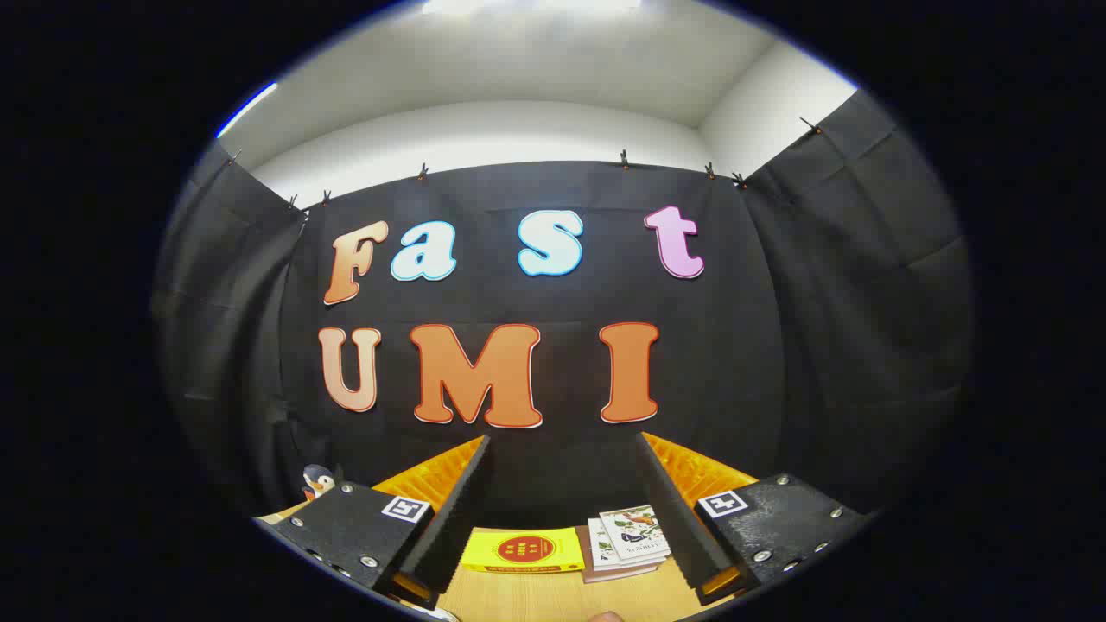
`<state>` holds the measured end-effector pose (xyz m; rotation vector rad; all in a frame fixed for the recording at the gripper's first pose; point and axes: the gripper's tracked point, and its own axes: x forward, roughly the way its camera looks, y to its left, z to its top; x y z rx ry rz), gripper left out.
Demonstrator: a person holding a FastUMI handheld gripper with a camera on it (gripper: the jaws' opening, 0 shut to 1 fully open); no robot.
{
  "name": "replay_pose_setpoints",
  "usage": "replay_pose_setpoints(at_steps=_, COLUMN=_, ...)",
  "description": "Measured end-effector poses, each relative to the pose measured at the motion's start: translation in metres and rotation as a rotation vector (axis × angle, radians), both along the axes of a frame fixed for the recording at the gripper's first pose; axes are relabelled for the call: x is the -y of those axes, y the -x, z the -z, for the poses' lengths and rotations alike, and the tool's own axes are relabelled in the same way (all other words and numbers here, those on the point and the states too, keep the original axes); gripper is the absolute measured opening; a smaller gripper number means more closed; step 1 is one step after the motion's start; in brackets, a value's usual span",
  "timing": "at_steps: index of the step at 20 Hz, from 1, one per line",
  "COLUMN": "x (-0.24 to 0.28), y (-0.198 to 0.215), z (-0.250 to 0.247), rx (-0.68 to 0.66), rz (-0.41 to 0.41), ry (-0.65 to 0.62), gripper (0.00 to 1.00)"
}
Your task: Open the storage box then place both shoes into the box .Put the left shoe in first, then the right shoe, with the right side of both shoes facing outward in a uniform manner.
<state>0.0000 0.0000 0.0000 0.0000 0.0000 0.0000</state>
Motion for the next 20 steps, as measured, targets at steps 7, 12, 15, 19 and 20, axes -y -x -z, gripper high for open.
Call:
replay_pose_setpoints(at_steps=7, x=-0.039, y=0.000, z=0.000, rx=-0.018, rz=-0.049, ry=0.023, gripper=0.97)
replay_pose_setpoints(at_steps=12, x=-0.062, y=0.001, z=-0.002, rx=-0.032, rz=-0.091, ry=0.014, gripper=0.97)
replay_pose_setpoints(at_steps=15, x=-0.071, y=0.003, z=-0.010, rx=-0.020, rz=-0.111, ry=0.023, gripper=0.97)
replay_pose_setpoints(at_steps=19, x=-0.077, y=0.009, z=-0.021, rx=0.008, rz=-0.129, ry=0.031, gripper=0.97)
replay_pose_setpoints(at_steps=20, x=-0.078, y=0.011, z=-0.022, rx=0.013, rz=-0.129, ry=0.035, gripper=0.97)
